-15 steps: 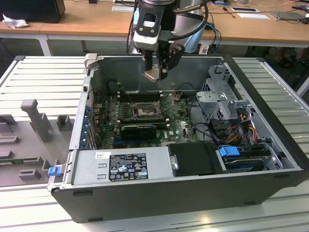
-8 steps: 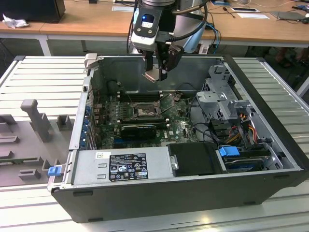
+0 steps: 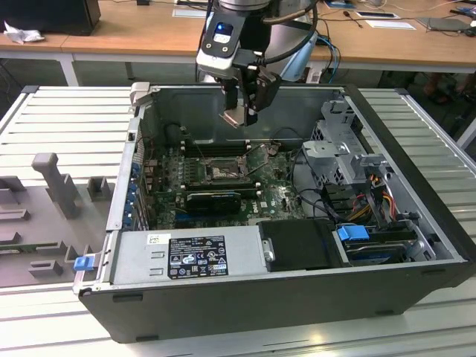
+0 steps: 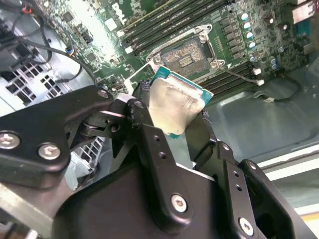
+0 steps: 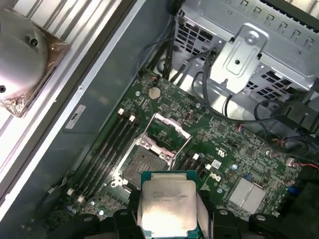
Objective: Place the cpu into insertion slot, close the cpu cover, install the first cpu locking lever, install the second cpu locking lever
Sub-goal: 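Place the cpu into insertion slot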
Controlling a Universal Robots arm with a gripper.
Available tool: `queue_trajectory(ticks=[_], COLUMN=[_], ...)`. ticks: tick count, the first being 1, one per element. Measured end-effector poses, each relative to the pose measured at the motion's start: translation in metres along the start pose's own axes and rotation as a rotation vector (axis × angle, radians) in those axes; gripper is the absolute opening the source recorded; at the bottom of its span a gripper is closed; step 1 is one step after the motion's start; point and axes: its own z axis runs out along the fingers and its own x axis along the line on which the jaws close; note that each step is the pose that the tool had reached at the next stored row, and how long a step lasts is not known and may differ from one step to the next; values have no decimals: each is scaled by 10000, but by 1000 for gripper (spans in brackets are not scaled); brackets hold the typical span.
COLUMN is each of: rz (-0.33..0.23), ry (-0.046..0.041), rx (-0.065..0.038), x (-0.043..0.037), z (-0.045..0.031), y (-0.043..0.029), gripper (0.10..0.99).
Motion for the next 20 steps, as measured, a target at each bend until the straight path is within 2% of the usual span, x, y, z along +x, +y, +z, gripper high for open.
queue_trajectory(ticks=[1, 9, 20], rz=[381, 1607, 2467], ry=[-33, -143, -220], rx=[-8, -31, -48], x=[0, 0, -1], z=[5, 17, 28], y=[0, -1, -2], gripper=[525, 525, 525])
